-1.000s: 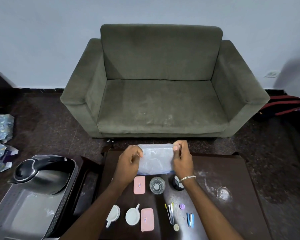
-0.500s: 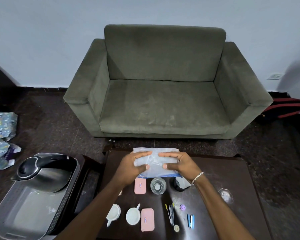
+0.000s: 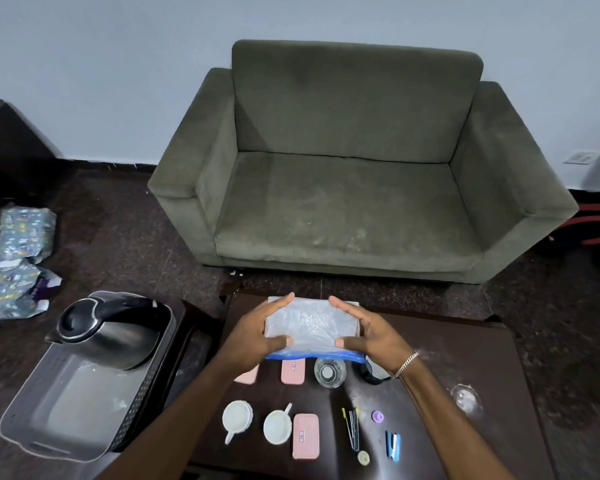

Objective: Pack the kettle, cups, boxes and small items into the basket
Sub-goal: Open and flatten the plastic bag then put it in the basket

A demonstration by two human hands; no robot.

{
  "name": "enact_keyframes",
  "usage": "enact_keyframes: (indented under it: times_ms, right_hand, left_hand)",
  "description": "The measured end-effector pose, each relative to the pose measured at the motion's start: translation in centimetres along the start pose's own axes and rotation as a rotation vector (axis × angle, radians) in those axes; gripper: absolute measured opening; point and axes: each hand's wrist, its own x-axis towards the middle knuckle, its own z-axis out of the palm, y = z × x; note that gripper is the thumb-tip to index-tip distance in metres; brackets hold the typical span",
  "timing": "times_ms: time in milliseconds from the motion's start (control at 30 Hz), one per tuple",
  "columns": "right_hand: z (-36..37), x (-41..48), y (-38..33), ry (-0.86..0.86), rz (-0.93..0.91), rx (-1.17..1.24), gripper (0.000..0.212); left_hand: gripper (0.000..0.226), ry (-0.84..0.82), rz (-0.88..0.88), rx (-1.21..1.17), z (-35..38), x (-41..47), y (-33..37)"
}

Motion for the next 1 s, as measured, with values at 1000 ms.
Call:
enact_keyframes:
  times_ms: [1000]
  right_hand:
    - [43.2,13.2,6.6,-0.465,-0.298,-1.024,0.048]
  left_hand:
    - [0.065,0.545,-0.549,0.411,-30.4,-21.2,-23.5]
